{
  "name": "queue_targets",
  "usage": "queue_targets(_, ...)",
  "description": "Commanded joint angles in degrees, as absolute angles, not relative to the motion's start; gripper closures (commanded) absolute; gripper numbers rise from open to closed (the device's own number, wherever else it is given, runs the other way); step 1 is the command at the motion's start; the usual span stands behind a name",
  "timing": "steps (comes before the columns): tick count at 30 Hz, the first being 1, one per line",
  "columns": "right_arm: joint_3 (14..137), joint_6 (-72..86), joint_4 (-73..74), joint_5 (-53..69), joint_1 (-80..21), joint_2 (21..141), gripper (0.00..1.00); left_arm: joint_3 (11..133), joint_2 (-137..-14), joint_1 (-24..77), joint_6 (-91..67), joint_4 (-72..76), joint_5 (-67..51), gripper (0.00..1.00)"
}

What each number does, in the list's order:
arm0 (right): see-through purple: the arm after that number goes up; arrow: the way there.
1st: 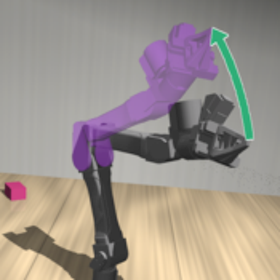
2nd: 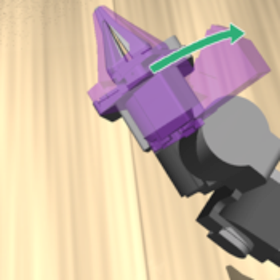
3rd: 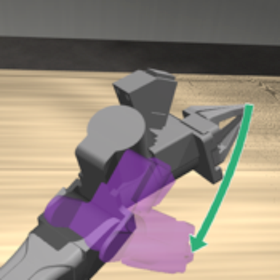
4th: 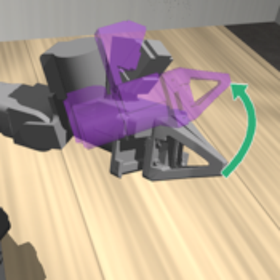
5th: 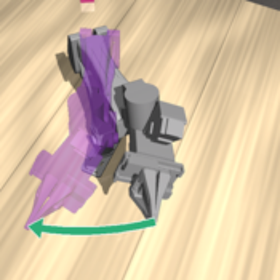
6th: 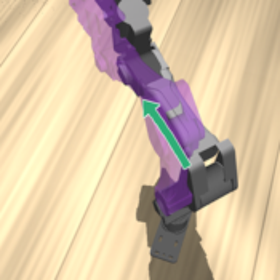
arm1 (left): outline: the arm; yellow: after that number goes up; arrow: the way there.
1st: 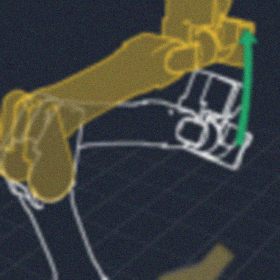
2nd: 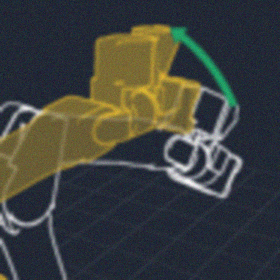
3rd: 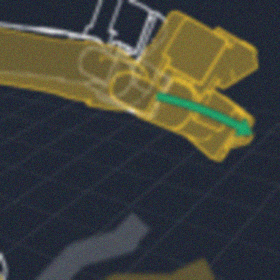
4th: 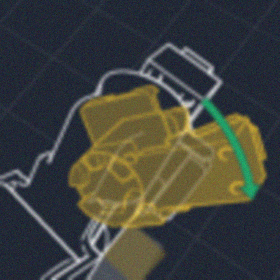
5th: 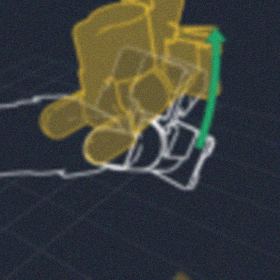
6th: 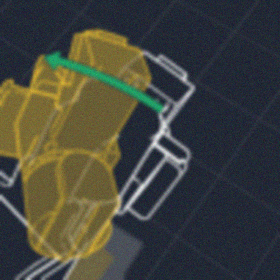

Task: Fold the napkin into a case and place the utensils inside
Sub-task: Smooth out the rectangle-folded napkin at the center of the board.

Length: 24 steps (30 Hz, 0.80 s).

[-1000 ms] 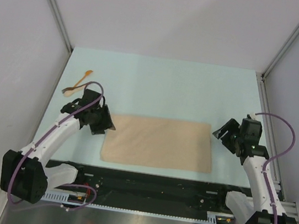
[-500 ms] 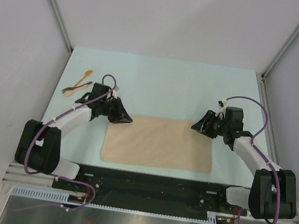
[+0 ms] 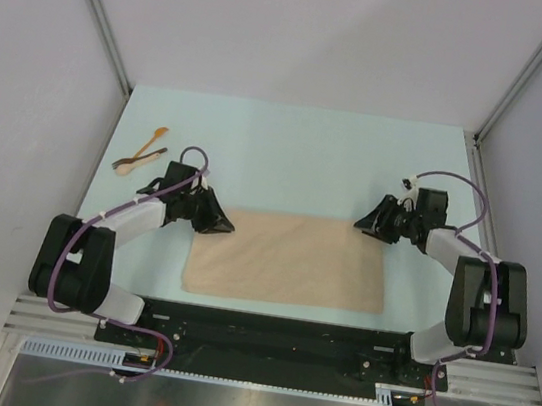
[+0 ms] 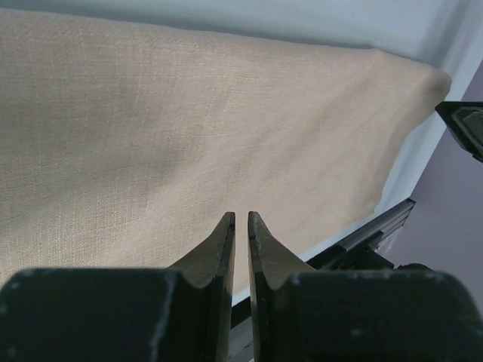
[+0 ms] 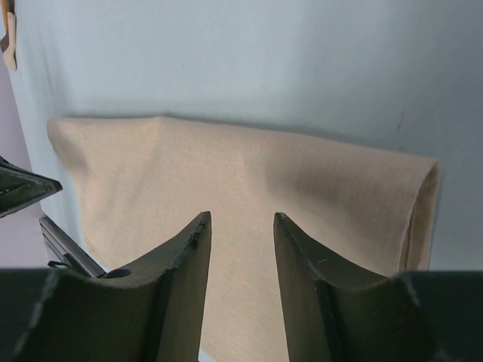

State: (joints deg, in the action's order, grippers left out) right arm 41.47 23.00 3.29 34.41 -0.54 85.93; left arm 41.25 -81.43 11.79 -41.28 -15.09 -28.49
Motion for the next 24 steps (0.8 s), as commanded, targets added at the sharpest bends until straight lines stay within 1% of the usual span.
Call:
queue_targets(1,46.32,19.69,-1.82,38.23,-0.44,90.78,0.57,39.99,-78.4,11.34,-41.93,-12.92,-26.37,0.84)
queue_targets(7,48.86,21.0,-6.32,38.93,-0.35,98.59,0.59,40.96,-77.52,10.81,-40.52,-15.56,-24.61,0.84)
queue_targets(12,51.32,21.01,-8.96,38.5,-0.44,102.74,0.64,41.04,-78.04,10.64,-40.78,-14.33,-24.87,0.8)
queue_targets(14,51.33,21.53,-8.88,36.57,-0.35,101.17,0.63,41.48,-79.71,10.63,-40.78,-13.8,-25.4,0.79)
queue_targets(17,52.38,20.84,-4.67,33.76,-0.44,97.67,0.59,42.36,-82.95,9.59,-40.96,-13.01,-25.4,0.79)
queue_targets(19,53.0,19.87,1.56,32.62,-0.44,95.29,0.56,42.97,-84.37,9.05,-41.31,-12.14,-25.31,0.79)
queue_targets(20,52.39,19.34,4.54,31.74,-0.44,91.88,0.54,43.15,-85.33,8.44,-41.4,-12.13,-24.96,0.8)
queue_targets(22,49.42,19.16,6.06,31.03,-0.44,88.09,0.49,43.42,-85.69,7.91,-41.66,-11.17,-25.05,0.8)
queue_targets(24,47.03,19.86,6.15,31.37,-0.44,83.69,0.48,43.94,-86.39,7.12,-41.84,-11.42,-24.0,0.8)
